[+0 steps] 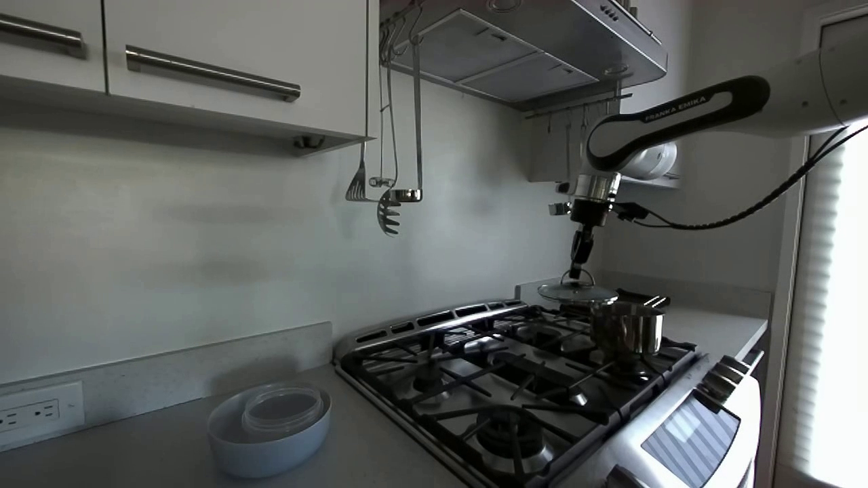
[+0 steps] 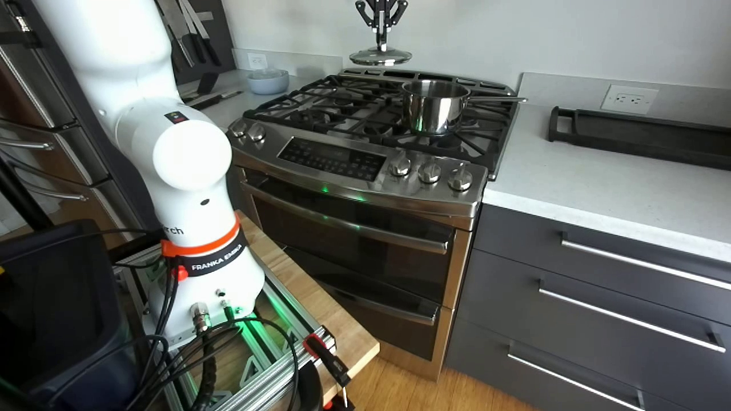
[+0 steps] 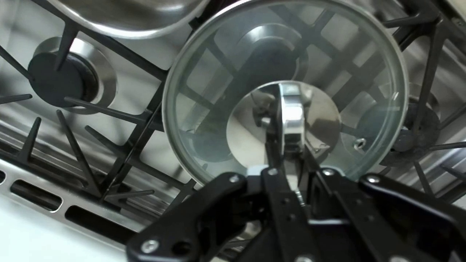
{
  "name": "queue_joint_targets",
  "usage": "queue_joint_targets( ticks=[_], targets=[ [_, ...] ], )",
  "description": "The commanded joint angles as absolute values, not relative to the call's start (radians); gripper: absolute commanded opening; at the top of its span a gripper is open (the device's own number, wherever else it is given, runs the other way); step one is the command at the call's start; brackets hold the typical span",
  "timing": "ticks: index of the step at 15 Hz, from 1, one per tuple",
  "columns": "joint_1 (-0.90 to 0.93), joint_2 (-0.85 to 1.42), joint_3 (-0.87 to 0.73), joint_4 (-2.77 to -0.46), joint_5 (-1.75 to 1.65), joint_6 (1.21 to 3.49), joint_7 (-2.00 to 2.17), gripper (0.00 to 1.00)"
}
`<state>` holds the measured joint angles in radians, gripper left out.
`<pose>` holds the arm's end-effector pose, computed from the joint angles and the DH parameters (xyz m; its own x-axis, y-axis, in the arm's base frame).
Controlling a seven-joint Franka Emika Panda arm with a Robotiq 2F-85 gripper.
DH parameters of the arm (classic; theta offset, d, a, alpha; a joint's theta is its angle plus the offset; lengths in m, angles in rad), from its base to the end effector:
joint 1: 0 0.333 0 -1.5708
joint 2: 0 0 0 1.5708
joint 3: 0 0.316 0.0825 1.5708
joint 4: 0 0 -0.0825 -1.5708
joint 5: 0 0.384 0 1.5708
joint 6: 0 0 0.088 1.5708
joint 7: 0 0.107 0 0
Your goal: Slide the silver pot to the bottom right cooker on the hob of the stove, pick up the silver pot lid and put it on the hob of the stove
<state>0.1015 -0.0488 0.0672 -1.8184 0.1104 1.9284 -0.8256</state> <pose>0.5542 0.1029 0.5663 0.5573 0.8099 0.1828 0.8184 -0.5730 0.0437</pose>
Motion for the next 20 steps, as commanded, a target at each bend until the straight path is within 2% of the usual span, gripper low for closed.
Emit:
queue_joint_targets(
  ticks=[1, 8, 20],
  targets=[
    [0.120, -0.073, 0.091, -1.859, 0.133, 1.943, -0.850, 0.04],
    [0.162, -0.113, 0.132, -1.994, 0.201, 2.072, -0.889, 0.04],
    [0.182, -0.120, 0.163, -2.185, 0.134, 2.295, -0.726, 0.04]
  ],
)
